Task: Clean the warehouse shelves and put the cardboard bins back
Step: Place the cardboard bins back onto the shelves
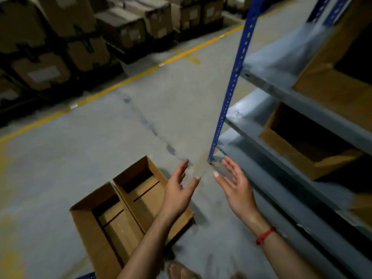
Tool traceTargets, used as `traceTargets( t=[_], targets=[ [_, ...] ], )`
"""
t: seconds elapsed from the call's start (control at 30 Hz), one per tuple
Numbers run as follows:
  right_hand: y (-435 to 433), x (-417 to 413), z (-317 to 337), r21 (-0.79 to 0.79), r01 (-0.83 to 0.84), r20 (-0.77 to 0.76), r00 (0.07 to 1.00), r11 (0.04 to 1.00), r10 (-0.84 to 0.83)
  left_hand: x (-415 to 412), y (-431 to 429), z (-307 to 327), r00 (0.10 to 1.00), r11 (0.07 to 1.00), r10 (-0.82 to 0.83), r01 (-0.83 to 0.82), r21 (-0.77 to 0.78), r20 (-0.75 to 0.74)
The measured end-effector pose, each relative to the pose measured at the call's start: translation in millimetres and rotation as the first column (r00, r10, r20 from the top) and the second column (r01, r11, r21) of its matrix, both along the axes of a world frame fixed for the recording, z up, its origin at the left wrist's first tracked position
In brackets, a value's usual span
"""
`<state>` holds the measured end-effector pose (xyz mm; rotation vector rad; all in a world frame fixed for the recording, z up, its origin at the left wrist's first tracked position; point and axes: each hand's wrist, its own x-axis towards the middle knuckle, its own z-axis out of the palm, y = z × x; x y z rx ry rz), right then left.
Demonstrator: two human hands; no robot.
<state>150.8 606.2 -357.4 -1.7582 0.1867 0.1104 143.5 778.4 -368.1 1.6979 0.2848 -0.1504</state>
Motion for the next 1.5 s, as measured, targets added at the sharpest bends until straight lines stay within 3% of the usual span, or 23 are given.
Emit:
traceTargets(
  t=[0.4,0.73,1.1,1.33,1.5],
  targets=[
    [-141.6,-38.9,78.9,0.087,0.332,0.161,0.926,0.939,-0.342,20.5,-162.6,72.9,0.933,0.947,-0.313,0.321,-0.018,0.179],
    [-245.2,-66.0,113.0,0.124,0.496,0.255,0.821,0.859,-0.511,21.4,-281.9,116.4,0.853,0.885,-0.44,0.464,-0.023,0.28],
    [-280.3,-10.3,127.0,0.082,0.561,0.297,0.775,0.824,-0.558,93.7,-309.6,140.2,0.871,0.901,-0.393,0.429,-0.065,0.296],
    [-292.9,53.2,133.4,0.082,0.701,0.266,0.669,0.708,-0.694,187.9,-310.9,140.1,0.913,0.944,-0.301,0.327,-0.052,0.277],
    [-295.7,91.4,135.4,0.079,0.752,0.204,0.63,0.654,-0.749,237.0,-314.2,141.2,0.899,0.936,-0.311,0.345,-0.062,0.308]
  ],
)
